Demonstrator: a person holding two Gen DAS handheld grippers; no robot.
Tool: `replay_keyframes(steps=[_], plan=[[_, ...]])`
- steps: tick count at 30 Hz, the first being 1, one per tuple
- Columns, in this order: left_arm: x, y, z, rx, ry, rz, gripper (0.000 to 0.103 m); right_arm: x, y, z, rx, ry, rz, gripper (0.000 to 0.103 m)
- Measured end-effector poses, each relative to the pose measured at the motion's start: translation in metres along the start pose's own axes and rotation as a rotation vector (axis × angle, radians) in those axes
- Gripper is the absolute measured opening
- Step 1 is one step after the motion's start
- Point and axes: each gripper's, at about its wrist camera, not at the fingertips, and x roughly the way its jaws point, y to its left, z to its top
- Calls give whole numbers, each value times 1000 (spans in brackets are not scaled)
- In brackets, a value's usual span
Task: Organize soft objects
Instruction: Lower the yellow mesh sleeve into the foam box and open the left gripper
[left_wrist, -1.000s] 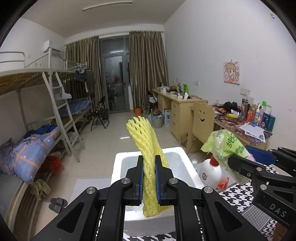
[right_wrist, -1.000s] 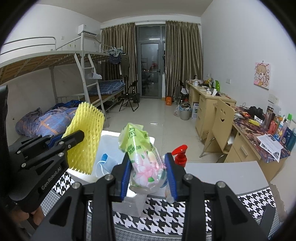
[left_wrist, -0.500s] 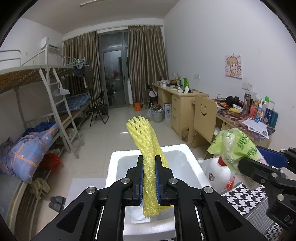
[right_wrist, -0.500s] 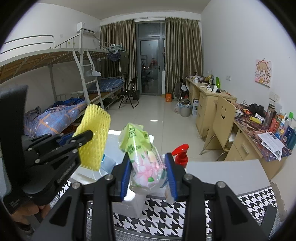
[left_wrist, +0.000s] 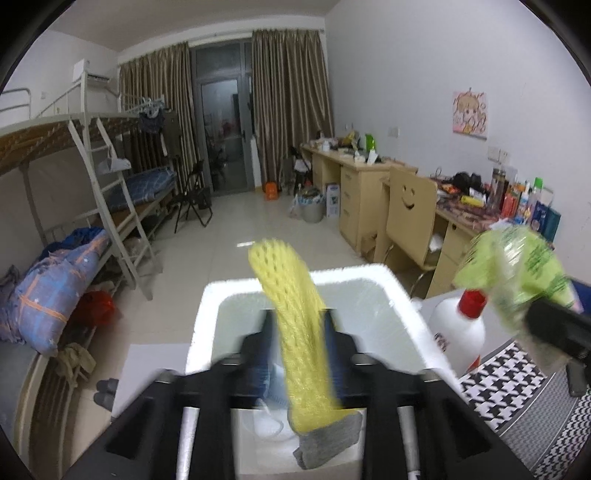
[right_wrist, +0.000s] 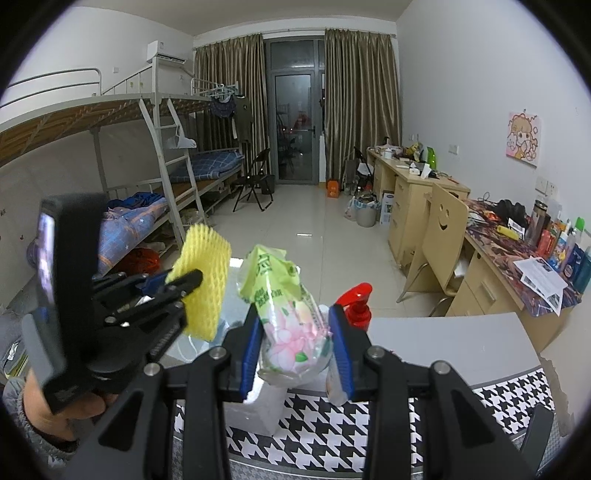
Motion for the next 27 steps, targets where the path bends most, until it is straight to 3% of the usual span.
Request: replay_keyframes(steps=[1,5,9,12,16,27], plan=[[2,1,0,-8,6,6,64,1,0,0,0,0,-2,41],[1,8,-3,-19,4,21,68,4,0,-1,-4,7,-8,41],[-7,11,-4,-12,-16,44,82,8,0,-1,-4,15,-5,41],[-17,18,-2,-26,-37,56,85,10,2,0,-8,18,4,41],[-28,23,-2,-41,-69,79,101,11,5,-1,-15,23,15,41],[-54,44,-5,-59,-101,151,102,17,23,3,-48,29,37,41]])
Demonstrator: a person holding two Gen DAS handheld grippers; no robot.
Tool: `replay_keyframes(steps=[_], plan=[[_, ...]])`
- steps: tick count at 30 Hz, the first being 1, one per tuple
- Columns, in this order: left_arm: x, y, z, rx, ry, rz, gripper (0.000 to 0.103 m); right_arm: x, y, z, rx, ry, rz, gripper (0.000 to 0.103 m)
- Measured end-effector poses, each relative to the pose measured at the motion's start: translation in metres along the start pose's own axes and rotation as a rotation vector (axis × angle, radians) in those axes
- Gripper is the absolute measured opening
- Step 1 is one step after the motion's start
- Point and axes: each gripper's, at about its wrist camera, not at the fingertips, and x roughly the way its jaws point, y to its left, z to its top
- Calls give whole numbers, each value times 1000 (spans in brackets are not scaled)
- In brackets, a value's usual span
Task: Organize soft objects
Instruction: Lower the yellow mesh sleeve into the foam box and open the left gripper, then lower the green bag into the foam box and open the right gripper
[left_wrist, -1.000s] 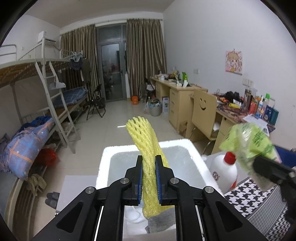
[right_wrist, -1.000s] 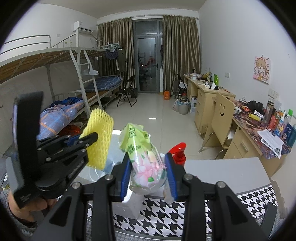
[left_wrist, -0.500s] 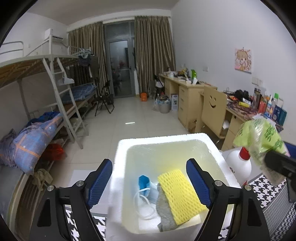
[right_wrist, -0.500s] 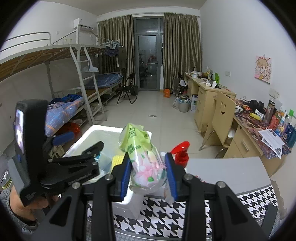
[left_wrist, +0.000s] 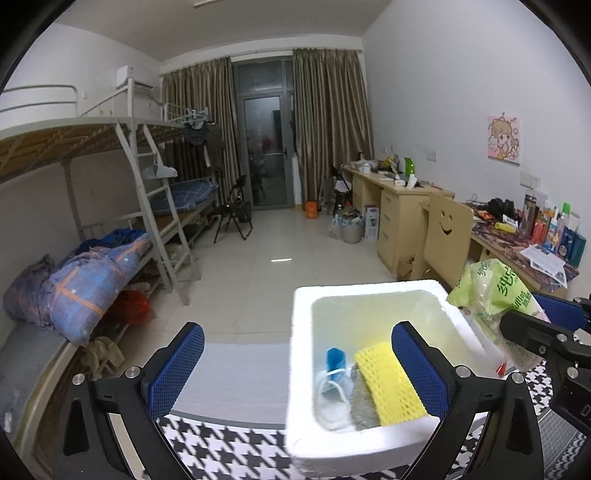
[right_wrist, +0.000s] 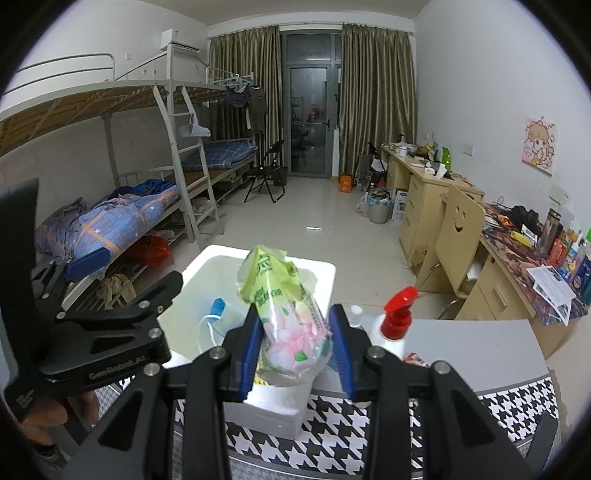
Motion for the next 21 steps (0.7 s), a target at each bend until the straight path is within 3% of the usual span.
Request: replay_keyframes(steps=[21], plan=[[-14,45,-17,-52,-3,63,102,29,16,7,-20,43,30,41]])
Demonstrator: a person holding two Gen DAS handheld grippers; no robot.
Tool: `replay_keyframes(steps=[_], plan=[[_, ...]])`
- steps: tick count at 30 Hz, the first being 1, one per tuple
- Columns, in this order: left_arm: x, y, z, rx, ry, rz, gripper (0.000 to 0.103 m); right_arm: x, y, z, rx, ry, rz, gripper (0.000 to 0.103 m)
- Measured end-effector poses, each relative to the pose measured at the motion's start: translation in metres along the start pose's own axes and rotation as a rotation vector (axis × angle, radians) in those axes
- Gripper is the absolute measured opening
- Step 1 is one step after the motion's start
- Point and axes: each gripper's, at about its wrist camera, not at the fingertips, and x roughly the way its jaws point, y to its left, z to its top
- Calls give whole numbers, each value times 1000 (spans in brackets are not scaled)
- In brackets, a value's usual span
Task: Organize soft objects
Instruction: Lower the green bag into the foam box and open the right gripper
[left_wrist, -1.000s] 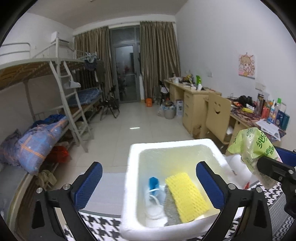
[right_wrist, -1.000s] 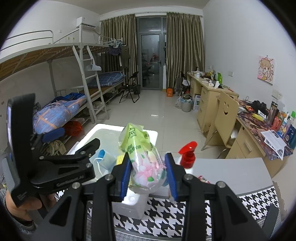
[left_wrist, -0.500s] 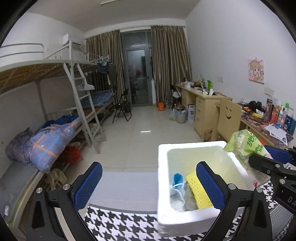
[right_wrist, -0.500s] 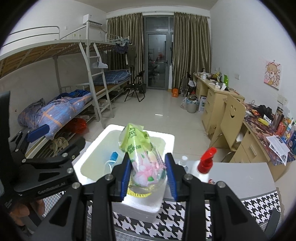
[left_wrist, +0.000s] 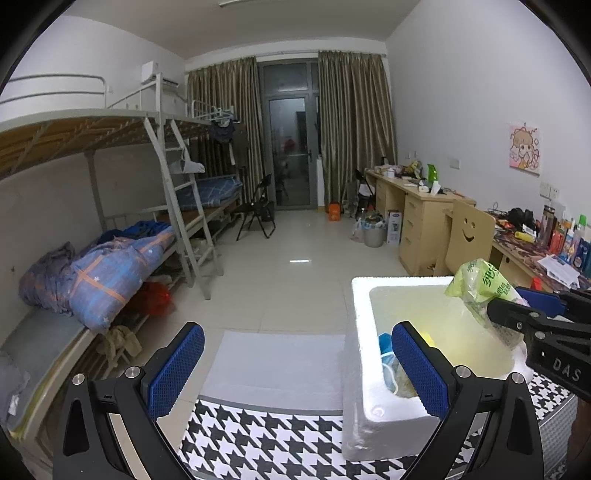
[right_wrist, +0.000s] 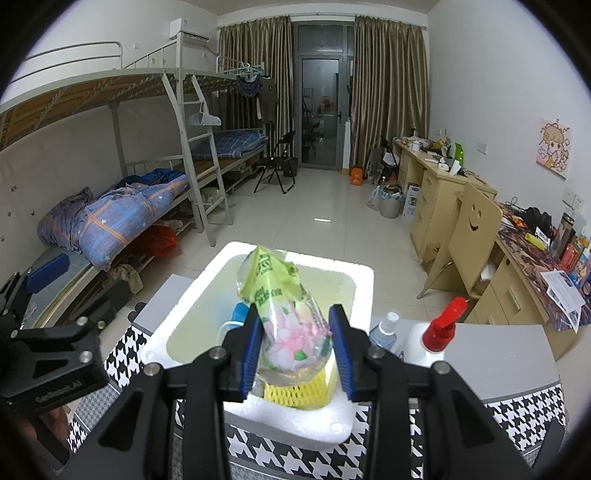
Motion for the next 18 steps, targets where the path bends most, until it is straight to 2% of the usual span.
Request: replay_keyframes(steps=[11,18], plan=[[-1,6,-7,-6,10,10,102,20,2,1,8,27,-16,41],[-4,12,-9,-14,3,8,102,37,3,-2,31,78,20,43]])
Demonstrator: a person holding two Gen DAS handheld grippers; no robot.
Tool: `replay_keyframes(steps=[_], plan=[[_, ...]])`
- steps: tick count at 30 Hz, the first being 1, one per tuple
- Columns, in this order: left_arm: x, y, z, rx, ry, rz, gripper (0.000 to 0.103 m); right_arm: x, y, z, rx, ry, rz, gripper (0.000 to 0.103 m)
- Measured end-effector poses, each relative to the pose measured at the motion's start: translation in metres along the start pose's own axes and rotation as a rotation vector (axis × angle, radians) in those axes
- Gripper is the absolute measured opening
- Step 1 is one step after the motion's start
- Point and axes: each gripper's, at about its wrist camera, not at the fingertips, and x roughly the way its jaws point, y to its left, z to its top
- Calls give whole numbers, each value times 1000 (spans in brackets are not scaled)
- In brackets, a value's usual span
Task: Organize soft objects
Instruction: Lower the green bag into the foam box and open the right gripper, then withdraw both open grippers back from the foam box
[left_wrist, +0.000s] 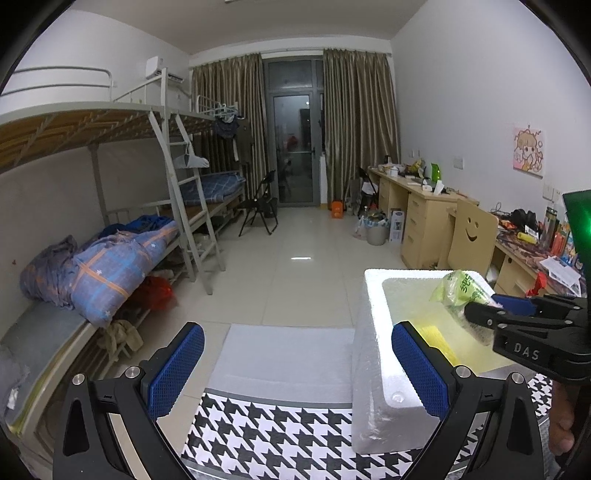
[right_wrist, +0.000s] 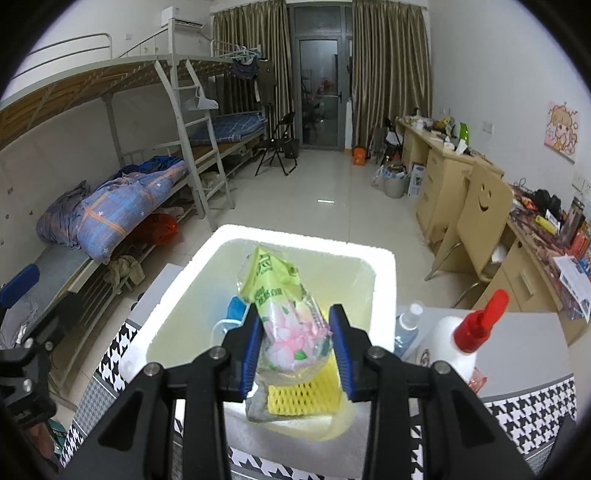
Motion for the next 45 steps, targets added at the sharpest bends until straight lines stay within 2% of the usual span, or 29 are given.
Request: replay_keyframes(steps=[4,14,21,45], plan=[[0,1,-1,2,4,-1,102,1,2,0,-11,8,-11,69],[-2,-2,2,4,1,-10,102,-15,6,-1,-34,-16,-2,73],[-14,-5,4,13,-16,0,102,-32,6,-1,-41,-52,-2,85],[-60,-24,1,47,-60,-16,102,-86,-7,-22,-13,-116,-10,87]])
